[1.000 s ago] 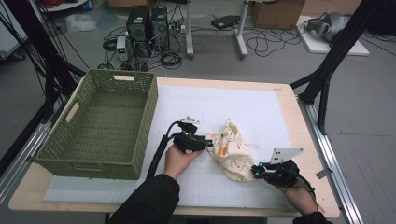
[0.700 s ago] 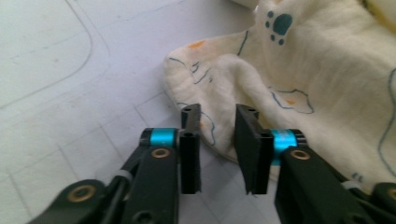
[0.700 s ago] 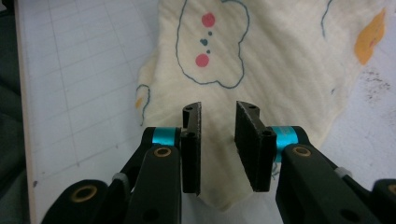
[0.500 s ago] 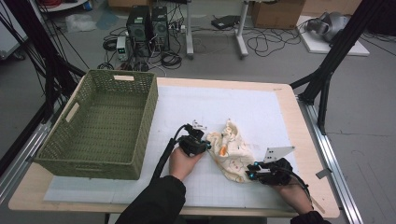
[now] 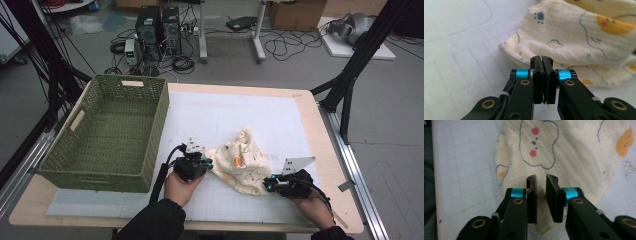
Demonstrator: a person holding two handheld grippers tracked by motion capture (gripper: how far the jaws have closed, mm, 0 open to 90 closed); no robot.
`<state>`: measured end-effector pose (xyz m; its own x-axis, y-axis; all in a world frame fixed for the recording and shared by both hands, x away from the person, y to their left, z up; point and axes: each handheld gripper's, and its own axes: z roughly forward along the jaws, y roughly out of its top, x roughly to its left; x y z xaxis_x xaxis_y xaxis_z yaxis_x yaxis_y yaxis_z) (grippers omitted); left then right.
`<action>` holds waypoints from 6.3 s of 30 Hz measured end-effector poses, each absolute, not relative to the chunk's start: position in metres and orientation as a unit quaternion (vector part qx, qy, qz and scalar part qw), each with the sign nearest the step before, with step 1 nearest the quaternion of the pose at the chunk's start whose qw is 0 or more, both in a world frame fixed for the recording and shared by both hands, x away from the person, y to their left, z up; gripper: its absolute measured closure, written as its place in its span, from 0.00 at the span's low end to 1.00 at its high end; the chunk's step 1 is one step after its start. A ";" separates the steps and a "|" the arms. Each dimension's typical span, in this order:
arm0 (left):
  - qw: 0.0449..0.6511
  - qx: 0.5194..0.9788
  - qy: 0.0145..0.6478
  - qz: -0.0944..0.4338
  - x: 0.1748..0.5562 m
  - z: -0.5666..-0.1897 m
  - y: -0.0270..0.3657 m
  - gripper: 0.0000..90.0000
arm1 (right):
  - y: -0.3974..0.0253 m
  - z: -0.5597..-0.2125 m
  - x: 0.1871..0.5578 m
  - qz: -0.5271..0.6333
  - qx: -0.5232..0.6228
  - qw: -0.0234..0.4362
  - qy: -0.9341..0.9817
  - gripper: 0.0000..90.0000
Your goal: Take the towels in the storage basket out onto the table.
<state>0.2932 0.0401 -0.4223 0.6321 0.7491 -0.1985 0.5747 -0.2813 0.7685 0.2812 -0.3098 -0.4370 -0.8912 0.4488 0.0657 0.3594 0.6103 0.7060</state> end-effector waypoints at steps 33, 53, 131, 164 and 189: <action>0.380 0.833 0.384 0.118 0.304 -0.439 0.040 1.00 | -0.308 -0.437 0.290 0.381 0.207 0.011 0.901 0.98; 0.451 0.810 0.363 0.100 0.307 -0.404 0.042 0.75 | -0.312 -0.405 0.315 0.404 0.233 0.042 0.883 0.71; 0.448 0.749 0.447 0.195 0.366 -0.408 0.040 0.74 | -0.345 -0.399 0.363 0.399 0.290 0.104 0.864 0.72; 0.420 0.793 0.407 0.173 0.331 -0.424 0.053 0.91 | -0.325 -0.415 0.313 0.394 0.221 0.064 0.890 0.87; 0.387 0.840 0.357 0.131 0.274 -0.441 0.063 0.92 | -0.326 -0.440 0.280 0.379 0.198 0.008 0.904 0.99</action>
